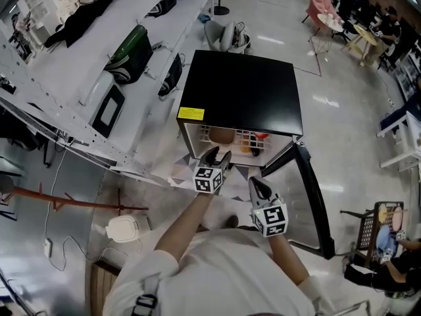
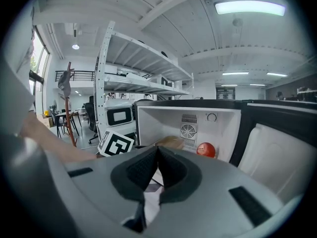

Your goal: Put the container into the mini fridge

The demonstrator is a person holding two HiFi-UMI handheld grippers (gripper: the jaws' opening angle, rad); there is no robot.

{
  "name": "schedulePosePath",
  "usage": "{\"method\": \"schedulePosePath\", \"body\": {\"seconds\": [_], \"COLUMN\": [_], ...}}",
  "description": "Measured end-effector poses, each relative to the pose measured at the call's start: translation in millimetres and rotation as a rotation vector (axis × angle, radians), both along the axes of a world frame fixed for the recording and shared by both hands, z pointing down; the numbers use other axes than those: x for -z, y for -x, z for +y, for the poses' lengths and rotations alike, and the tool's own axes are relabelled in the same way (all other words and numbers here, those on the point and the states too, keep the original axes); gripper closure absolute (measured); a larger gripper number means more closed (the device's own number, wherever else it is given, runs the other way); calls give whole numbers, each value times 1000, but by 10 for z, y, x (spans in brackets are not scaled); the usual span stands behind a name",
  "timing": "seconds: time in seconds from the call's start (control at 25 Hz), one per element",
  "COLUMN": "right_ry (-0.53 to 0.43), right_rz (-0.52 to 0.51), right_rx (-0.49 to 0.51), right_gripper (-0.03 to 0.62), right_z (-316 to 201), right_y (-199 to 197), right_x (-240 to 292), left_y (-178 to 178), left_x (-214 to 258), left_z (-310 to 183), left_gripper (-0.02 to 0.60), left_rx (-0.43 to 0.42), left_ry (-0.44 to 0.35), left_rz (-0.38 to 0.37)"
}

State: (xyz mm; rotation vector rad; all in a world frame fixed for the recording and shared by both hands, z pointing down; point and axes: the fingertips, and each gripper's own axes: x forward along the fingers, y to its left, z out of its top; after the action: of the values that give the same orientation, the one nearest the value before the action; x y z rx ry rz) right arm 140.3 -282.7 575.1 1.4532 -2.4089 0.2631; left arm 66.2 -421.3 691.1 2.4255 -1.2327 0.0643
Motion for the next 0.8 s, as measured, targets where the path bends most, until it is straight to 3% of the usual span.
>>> {"method": "schedulePosePath", "body": {"seconds": [0.52, 0.8], "right_ry": [-33, -60], "right_rz": [6, -7], "right_rx": [-47, -109], "right_gripper": [588, 588], "right_z": [178, 309], "right_y": [388, 564], "right_x": [143, 279], "left_y": [321, 627], "left_x": [738, 1110], "left_z": [497, 783], "left_gripper": [426, 445], "left_rx": [-116, -147], "left_ry": [-106, -114], "left_rz": [43, 94]}}
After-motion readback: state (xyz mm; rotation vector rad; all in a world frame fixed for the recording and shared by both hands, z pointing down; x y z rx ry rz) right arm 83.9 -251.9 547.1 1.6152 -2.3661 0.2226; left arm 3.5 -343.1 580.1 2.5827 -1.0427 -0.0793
